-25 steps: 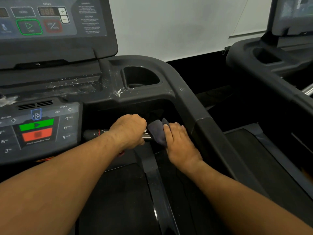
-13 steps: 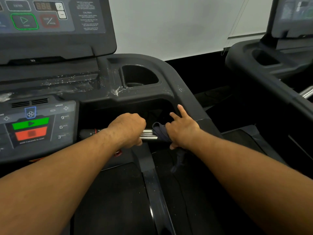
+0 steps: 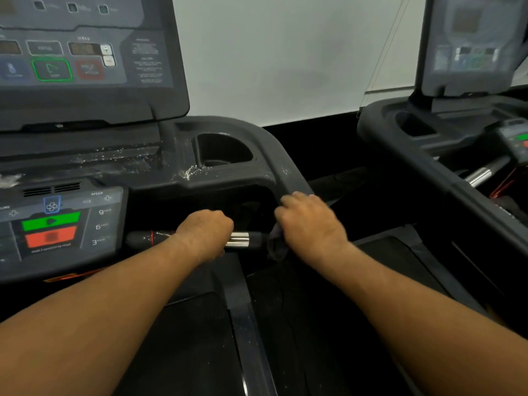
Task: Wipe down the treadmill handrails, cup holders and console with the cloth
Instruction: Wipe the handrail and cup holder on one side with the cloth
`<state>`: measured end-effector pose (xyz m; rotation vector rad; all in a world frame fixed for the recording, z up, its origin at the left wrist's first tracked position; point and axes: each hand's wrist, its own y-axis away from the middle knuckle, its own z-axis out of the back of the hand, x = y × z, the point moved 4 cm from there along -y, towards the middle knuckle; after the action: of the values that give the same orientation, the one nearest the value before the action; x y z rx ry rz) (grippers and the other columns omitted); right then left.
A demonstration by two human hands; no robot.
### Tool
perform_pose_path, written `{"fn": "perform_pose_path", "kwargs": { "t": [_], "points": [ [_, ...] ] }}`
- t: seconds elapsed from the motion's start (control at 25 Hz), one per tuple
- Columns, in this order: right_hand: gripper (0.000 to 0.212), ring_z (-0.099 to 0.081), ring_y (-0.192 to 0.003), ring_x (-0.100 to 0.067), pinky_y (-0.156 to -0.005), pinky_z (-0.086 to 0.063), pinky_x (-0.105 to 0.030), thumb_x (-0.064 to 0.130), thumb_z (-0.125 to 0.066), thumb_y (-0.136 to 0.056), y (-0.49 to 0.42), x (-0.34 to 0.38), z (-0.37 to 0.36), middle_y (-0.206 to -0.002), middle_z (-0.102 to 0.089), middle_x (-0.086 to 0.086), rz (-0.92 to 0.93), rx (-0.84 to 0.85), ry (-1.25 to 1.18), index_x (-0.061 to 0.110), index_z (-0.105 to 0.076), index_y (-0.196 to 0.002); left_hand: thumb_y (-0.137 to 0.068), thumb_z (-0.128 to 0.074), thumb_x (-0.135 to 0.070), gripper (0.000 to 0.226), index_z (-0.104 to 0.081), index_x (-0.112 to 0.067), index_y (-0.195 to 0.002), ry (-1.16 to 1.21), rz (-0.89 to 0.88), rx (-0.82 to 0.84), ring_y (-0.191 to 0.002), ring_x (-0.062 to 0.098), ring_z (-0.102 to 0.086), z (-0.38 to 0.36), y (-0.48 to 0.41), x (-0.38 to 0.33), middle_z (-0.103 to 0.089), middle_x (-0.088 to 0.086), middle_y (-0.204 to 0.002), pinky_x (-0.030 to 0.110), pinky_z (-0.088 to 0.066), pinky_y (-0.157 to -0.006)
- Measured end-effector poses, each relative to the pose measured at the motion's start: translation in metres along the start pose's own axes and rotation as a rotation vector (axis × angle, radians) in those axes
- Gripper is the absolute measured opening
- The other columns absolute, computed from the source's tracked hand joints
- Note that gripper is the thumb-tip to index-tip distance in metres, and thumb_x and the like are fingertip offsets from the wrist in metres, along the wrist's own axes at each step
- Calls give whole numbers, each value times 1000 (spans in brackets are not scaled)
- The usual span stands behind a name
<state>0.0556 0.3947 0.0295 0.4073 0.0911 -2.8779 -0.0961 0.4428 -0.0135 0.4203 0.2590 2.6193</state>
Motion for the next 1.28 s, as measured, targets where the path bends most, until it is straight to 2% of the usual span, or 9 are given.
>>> {"fn": "perform_pose_path", "kwargs": {
  "t": [0.12, 0.28, 0.4, 0.56, 0.76, 0.92, 1.04, 1.16, 1.28],
  "points": [
    [32, -54, -114, -32, -86, -47, -42, 20, -41, -98, 1, -55, 17, -134, -48, -7, -233, -49, -143, 17, -55, -127, -86, -67, -19, 21, -66, -16, -106, -29, -3, 25, -94, 23, -66, 5, 3, -8, -66, 2, -104, 30, -48, -68],
    [49, -49, -124, -32, -97, -44, -45, 30, -47, -98, 26, -62, -33, -146, -40, -7, -348, 217, -373, 20, -37, -144, -87, -64, -13, 18, -66, -14, -105, -85, 0, 57, -91, 22, -65, 7, 1, -16, -66, 3, -102, 29, -46, -66],
    [68, -31, -139, -29, -111, -33, -46, 52, -35, -98, 30, -49, -51, -159, -15, -9, -324, 222, -376, 20, -13, -154, -88, -65, -14, 16, -64, -14, -104, -97, 8, 79, -82, 19, -62, 9, -2, -14, -62, 2, -93, 28, -44, -63],
    [74, -34, -137, -37, -102, -38, -50, 62, -25, -96, -3, -52, -58, -161, -4, -13, -381, 244, -344, 24, 2, -154, -88, -65, -14, 16, -63, -15, -104, -56, 48, 66, -72, 15, -54, 9, -5, -14, -55, -1, -84, 27, -44, -62],
    [61, -48, -124, -38, -92, -44, -47, 48, -29, -101, -48, -58, -56, -152, -31, -13, -443, 162, -463, 24, -10, -154, -87, -67, -17, 15, -61, -18, -101, -27, 97, 54, -67, 12, -50, 10, -3, -13, -47, -4, -74, 26, -43, -61],
    [44, -55, -113, -31, -89, -47, -43, 35, -44, -97, -1, -66, -46, -141, -45, -6, -310, 93, -483, 30, -40, -141, -85, -69, -17, 17, -61, -18, -99, -23, 99, 60, -66, 12, -51, 12, -2, -15, -45, -5, -70, 26, -43, -61],
    [38, -53, -111, -21, -90, -47, -36, 34, -53, -94, 43, -60, -38, -137, -41, 4, -228, 40, -501, 29, -50, -132, -82, -72, -18, 20, -62, -18, -99, -25, 96, 75, -69, 13, -54, 15, -2, -16, -46, -5, -71, 26, -46, -61],
    [44, -42, -116, -21, -93, -45, -34, 41, -54, -93, 42, -57, -37, -137, -35, 0, -204, 22, -446, 30, -44, -135, -83, -72, -20, 21, -62, -18, -101, -28, 97, 78, -70, 13, -54, 15, 0, -17, -45, -5, -70, 26, -45, -61],
    [44, -42, -112, -22, -90, -46, -33, 43, -54, -92, 31, -51, -33, -134, -38, -4, -91, -21, -281, 28, -46, -132, -85, -70, -20, 19, -62, -17, -102, -17, 92, 74, -71, 13, -54, 14, 2, -17, -45, -5, -70, 25, -45, -63]
  ]
}}
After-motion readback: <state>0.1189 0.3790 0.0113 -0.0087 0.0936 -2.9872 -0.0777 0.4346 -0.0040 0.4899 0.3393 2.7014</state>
